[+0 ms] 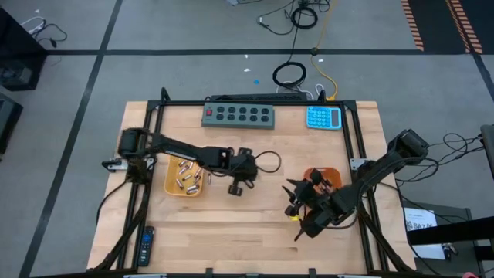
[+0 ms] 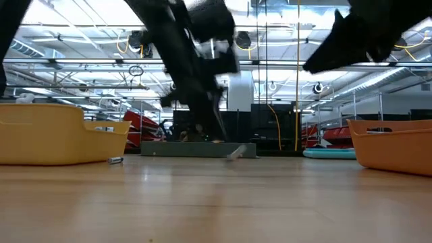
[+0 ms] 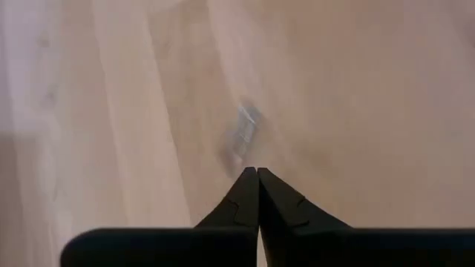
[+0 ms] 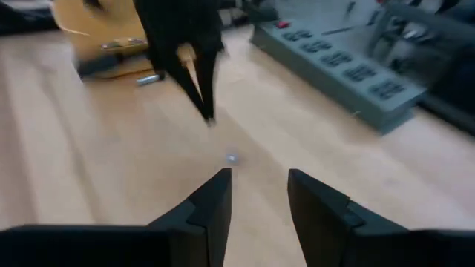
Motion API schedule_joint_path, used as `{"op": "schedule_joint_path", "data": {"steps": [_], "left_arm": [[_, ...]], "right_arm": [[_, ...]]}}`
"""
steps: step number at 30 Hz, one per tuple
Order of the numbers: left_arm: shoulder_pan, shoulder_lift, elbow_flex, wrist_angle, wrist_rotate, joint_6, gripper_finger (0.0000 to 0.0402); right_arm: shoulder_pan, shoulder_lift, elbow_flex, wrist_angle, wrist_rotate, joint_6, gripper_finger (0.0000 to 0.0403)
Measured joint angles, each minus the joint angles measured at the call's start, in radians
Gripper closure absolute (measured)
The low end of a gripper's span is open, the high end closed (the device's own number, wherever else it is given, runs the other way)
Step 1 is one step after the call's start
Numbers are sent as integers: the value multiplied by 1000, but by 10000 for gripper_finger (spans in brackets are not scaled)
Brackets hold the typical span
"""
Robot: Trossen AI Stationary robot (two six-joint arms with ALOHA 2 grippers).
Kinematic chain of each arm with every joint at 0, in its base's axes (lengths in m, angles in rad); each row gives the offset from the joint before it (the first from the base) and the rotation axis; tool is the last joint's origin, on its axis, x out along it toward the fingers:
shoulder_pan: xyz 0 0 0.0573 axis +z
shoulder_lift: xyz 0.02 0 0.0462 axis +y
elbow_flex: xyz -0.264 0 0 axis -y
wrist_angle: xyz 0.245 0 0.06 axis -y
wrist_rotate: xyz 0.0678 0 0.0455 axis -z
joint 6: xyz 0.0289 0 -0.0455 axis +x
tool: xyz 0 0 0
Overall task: Sort batteries
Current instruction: Put the silver battery into the yellow bin
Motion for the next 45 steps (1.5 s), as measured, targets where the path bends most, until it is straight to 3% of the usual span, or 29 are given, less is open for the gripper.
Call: {"op": "schedule_joint_path", "data": {"steps": [6, 10, 12, 14, 16, 23, 27, 37, 45], "left_arm": [[-46, -242, -149, -157, 3, -175, 401], [-57, -394, -257, -85, 3, -306, 401], [-54, -417, -278, -1, -15, -381, 397], [-55, -424, -279, 38, -25, -402, 384], [-67, -416, -279, 71, -32, -402, 366], [-75, -360, -278, 233, -128, -342, 304], [-56, -304, -279, 369, -113, -320, 297], [-72, -175, -361, 758, 16, -184, 295], [-64, -175, -366, 783, -8, -155, 295]], "right_arm": [[34, 1, -185, 430, -1, -68, 277], [34, 1, -206, 470, -16, -76, 277], [-9, -3, -195, 445, -138, -70, 277], [-76, -5, -164, 350, -273, -52, 277], [-137, -5, -127, 195, -336, -45, 277], [-259, -33, 104, -285, -372, -104, 277], [-392, -90, 151, -673, -426, -5, 277], [-704, -296, 131, -852, -841, -179, 277], [-904, -349, 130, -919, -986, -315, 277]]}}
